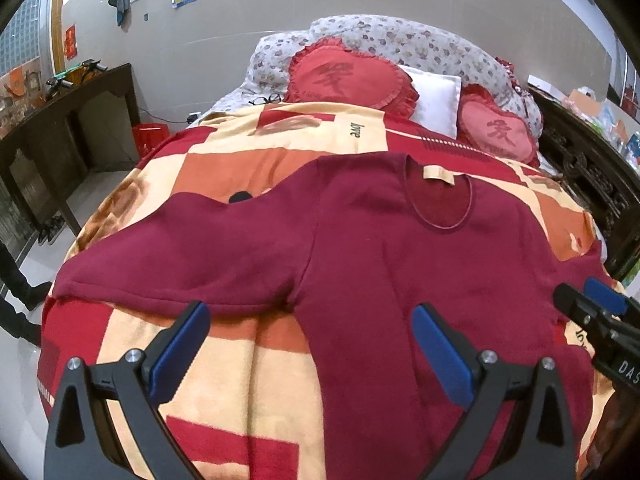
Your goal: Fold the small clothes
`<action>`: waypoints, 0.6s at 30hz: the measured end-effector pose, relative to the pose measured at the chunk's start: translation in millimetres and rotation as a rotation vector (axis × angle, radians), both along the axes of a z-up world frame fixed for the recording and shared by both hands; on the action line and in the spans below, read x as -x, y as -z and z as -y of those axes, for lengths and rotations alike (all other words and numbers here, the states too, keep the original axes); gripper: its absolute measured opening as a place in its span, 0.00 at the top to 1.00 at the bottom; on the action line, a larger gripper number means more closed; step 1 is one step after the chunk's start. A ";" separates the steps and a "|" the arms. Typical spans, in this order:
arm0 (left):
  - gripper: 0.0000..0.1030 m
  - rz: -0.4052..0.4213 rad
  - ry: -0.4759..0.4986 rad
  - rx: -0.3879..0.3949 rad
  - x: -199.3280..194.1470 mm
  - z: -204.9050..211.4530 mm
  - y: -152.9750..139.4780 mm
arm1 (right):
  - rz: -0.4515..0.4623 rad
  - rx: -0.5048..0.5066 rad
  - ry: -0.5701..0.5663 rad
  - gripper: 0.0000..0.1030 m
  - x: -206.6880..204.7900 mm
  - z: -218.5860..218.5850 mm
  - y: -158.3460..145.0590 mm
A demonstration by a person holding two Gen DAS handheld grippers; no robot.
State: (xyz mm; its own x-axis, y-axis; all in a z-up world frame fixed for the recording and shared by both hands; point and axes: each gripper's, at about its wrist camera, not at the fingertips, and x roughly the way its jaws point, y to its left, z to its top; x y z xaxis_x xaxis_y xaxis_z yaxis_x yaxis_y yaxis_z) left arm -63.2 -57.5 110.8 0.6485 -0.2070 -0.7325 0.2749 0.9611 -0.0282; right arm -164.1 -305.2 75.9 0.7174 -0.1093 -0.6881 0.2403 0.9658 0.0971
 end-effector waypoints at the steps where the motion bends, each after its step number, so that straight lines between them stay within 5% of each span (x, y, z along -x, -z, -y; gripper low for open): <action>1: 0.00 -0.001 -0.003 0.003 -0.9 -0.7 0.3 | -0.001 0.002 0.000 0.00 -1.3 -0.7 1.5; 18: 0.00 -0.006 -0.029 -0.005 -15.7 -4.1 7.1 | -0.052 -0.015 -0.021 0.03 -22.7 -6.0 19.2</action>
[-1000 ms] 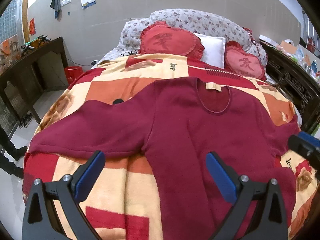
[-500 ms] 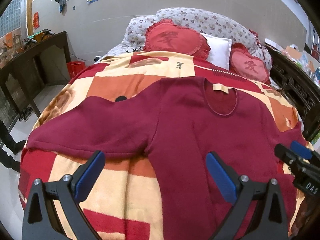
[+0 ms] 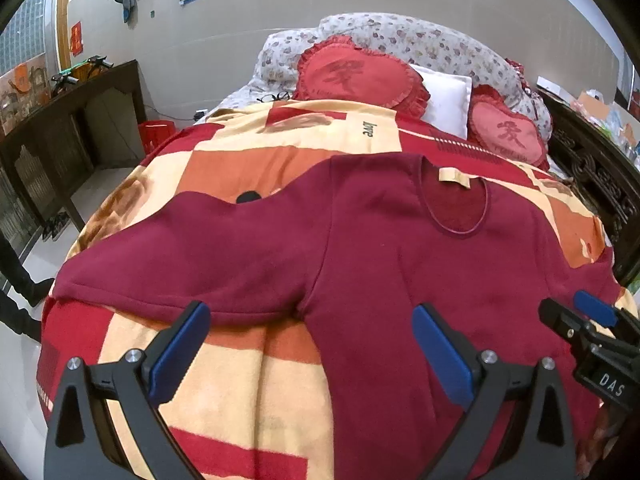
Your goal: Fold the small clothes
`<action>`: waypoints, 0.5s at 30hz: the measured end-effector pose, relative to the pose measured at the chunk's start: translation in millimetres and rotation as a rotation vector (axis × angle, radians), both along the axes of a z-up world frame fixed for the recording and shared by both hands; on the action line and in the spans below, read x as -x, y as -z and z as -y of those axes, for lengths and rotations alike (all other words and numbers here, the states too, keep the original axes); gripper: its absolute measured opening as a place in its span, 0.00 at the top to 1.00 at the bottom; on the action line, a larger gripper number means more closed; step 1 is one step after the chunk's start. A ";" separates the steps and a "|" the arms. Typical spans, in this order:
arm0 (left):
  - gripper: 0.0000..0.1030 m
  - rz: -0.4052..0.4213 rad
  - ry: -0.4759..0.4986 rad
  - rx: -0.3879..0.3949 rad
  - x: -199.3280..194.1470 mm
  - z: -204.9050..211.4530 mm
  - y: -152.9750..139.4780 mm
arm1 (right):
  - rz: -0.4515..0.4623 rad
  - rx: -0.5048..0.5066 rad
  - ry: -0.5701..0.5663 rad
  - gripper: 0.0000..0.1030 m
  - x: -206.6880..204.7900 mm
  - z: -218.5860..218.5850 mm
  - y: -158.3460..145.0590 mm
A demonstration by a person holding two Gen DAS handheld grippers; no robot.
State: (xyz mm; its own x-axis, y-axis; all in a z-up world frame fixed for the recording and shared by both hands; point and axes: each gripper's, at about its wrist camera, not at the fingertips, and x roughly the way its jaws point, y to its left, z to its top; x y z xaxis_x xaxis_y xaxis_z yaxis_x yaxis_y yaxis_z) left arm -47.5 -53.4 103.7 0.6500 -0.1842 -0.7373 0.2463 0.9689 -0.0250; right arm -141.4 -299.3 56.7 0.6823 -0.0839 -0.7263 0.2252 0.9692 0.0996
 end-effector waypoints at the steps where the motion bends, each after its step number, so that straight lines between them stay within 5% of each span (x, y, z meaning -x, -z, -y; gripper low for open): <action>1: 0.00 0.000 -0.002 0.000 -0.1 -0.2 0.2 | -0.001 0.006 -0.002 0.03 -0.4 -0.8 0.0; 15: 0.00 -0.006 -0.011 -0.016 -3.9 -2.2 8.2 | -0.029 0.000 -0.008 0.03 -9.6 -2.6 8.6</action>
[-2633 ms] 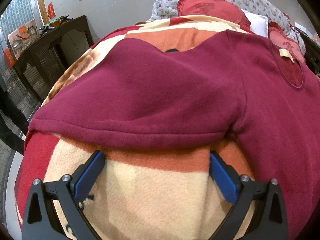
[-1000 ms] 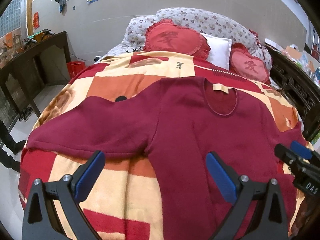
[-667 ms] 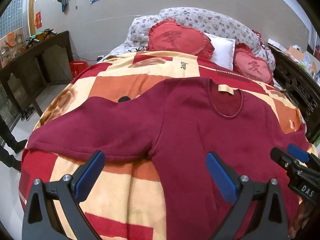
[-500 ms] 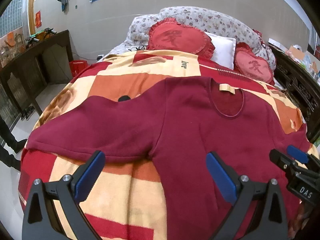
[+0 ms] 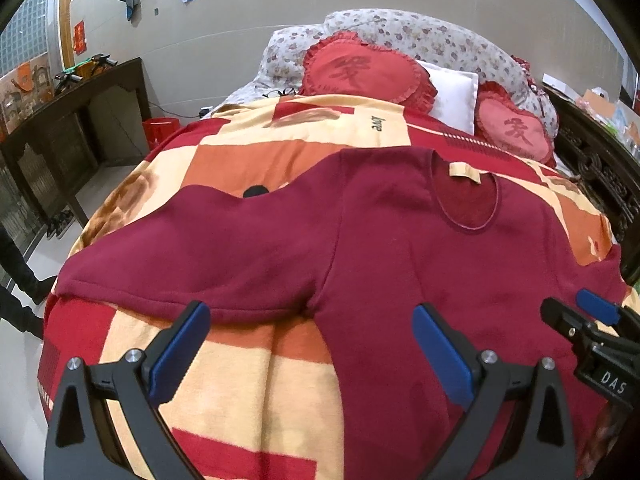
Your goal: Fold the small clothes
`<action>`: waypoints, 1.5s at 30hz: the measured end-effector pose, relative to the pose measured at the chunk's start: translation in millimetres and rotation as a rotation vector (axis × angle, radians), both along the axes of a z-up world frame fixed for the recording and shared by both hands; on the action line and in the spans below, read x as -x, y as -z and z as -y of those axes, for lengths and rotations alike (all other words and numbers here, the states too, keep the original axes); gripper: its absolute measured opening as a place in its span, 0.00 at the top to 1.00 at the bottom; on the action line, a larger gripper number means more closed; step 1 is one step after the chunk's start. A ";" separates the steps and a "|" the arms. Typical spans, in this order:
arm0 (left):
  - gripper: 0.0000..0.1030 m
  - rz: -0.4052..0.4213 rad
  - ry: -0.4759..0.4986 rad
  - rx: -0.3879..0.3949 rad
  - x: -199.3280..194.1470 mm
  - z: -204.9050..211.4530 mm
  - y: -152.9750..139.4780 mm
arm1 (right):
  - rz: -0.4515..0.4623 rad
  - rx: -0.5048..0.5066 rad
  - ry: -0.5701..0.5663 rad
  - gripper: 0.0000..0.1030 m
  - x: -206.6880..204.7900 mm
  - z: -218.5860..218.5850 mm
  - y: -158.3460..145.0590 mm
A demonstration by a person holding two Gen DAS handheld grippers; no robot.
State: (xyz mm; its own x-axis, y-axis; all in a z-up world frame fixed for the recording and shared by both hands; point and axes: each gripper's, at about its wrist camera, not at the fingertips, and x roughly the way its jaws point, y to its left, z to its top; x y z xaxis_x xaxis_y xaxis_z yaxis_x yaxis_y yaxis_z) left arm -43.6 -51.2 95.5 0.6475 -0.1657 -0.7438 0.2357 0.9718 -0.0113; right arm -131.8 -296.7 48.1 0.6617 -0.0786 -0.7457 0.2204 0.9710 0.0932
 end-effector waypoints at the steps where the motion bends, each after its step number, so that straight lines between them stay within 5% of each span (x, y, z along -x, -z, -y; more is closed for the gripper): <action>1: 0.00 -0.001 -0.001 0.001 -0.3 0.0 0.4 | -0.001 0.000 0.000 0.03 -0.9 -0.2 0.4; 45: 0.00 -0.052 -0.086 0.062 -25.5 -40.5 7.9 | -0.043 -0.011 -0.019 0.03 -31.4 -19.4 17.2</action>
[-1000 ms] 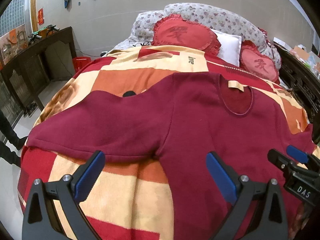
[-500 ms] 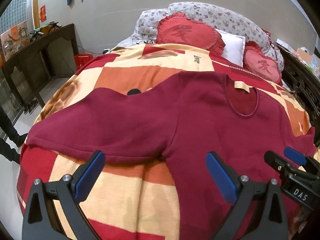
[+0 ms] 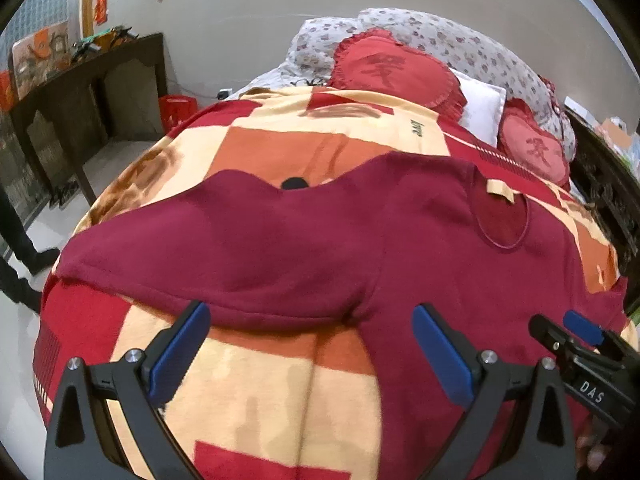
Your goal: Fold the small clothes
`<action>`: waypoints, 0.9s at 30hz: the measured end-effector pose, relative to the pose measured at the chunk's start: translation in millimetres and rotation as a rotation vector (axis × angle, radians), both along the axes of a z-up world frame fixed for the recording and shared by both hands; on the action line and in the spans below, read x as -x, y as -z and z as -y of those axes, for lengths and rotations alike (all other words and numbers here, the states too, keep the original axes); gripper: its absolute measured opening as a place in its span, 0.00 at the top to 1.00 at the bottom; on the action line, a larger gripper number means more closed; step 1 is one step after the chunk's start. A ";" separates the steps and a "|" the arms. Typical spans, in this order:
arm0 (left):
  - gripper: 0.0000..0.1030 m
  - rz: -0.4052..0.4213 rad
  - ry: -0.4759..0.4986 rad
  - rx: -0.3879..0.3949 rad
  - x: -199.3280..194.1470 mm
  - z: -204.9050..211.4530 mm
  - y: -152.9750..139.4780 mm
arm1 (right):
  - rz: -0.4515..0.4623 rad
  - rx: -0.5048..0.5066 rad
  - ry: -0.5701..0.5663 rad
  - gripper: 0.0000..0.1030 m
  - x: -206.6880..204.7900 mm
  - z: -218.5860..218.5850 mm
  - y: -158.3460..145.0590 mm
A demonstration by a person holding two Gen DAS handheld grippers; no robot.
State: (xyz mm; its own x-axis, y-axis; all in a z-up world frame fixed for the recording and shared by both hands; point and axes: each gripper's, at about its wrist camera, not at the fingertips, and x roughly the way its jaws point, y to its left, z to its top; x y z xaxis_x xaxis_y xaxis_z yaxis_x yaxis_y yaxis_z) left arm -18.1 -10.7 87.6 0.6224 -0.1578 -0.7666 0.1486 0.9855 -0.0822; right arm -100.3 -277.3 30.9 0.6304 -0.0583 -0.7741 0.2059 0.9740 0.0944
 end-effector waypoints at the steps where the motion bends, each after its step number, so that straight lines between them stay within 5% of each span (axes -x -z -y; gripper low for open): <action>1: 0.01 -0.008 -0.013 0.014 -1.7 -8.1 -0.3 | 0.000 -0.001 -0.003 0.03 -0.8 -1.0 0.0; 9: 0.01 -0.022 -0.225 0.102 -19.1 -119.2 0.0 | -0.010 -0.026 -0.033 0.03 -6.6 -8.5 3.6; 15: 0.10 -0.121 -0.441 0.272 -48.5 -208.7 31.4 | -0.019 -0.027 -0.047 0.03 -11.5 -16.6 5.4; 19: 0.19 -0.208 -0.560 0.446 -67.8 -246.6 63.6 | -0.033 -0.027 -0.055 0.03 -15.3 -20.7 8.1; 23: 0.19 -0.153 -0.615 0.466 -80.2 -256.4 67.2 | -0.035 -0.024 -0.049 0.03 -17.2 -19.4 8.6; 24: 0.22 -0.156 -0.614 0.456 -84.2 -257.0 68.4 | -0.035 -0.024 -0.045 0.03 -17.4 -17.8 8.6; 27: 0.58 -0.172 -0.596 0.352 -95.3 -248.2 66.0 | -0.026 -0.033 -0.025 0.03 -15.2 -9.5 7.2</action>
State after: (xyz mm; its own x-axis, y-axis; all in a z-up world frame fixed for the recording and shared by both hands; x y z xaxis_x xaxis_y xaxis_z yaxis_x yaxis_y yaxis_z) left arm 77.1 237.5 21.6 0.5549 -0.0843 -0.8276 -0.4506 0.8058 -0.3842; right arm -85.1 -267.8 23.7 0.6106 -0.0169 -0.7918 0.1843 0.9754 0.1212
